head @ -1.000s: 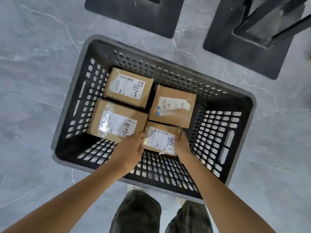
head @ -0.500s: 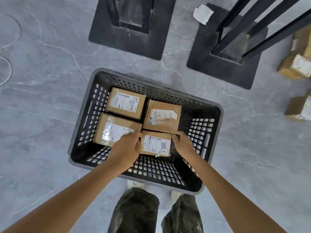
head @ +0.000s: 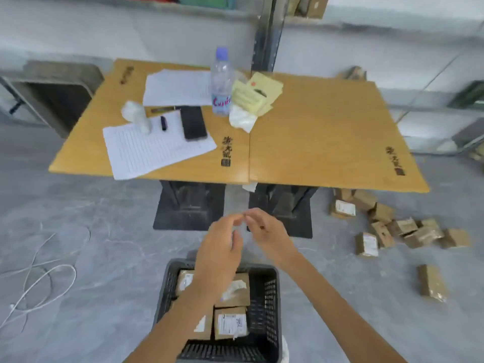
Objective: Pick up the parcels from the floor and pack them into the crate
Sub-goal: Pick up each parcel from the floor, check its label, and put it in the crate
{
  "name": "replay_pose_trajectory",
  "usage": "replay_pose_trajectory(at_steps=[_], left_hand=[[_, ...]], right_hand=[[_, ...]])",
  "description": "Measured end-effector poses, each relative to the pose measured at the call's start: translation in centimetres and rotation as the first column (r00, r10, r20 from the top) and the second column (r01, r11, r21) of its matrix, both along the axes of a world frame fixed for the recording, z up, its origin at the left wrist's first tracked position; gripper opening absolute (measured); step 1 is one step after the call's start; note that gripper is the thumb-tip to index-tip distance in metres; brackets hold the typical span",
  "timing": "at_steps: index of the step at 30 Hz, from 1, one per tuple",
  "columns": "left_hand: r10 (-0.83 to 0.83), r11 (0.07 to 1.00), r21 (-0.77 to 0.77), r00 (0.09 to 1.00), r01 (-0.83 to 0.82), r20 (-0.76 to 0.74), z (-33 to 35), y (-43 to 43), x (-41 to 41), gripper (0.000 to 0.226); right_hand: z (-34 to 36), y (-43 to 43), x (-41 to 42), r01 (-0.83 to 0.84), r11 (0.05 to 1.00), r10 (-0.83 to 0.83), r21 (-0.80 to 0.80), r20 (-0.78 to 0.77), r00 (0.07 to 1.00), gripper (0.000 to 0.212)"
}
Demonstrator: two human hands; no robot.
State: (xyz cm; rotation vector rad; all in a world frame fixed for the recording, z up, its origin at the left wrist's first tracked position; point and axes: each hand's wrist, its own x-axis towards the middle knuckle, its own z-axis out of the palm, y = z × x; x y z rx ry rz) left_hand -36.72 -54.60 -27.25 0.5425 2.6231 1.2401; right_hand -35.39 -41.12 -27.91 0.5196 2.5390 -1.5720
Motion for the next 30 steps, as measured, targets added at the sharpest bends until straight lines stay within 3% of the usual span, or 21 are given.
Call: replay_pose_trajectory(at_steps=[6, 12, 21, 30], left_hand=[[-0.086, 0.975, 0.184, 0.977, 0.122, -0.195, 16.4, 5.1, 2.2, 0.03], [-0.226, 0.925, 0.219, 0.914, 0.31, -0.338, 26.8, 13.1, 5.5, 0.03], [-0.363, 0.849, 0.223, 0.836, 0.479, -0.413, 31.7, 26.7, 13.6, 0.03], [-0.385, 0.838, 0.251, 0.851, 0.484, -0.356, 30.7, 40.5, 22.0, 0.028]], right_hand=[[19.7, 6.1, 5.9, 0.142, 0.987, -0.115, 0.075, -0.288, 0.951, 0.021], [29.7, 14.2, 15.0, 0.37, 0.923, -0.295, 0.104, -0.428, 0.854, 0.02], [33.6, 27.7, 28.8, 0.573, 0.811, -0.437, 0.121, -0.524, 0.731, 0.019], [32.2, 42.3, 41.3, 0.618, 0.765, -0.484, 0.179, -0.473, 0.736, 0.021]])
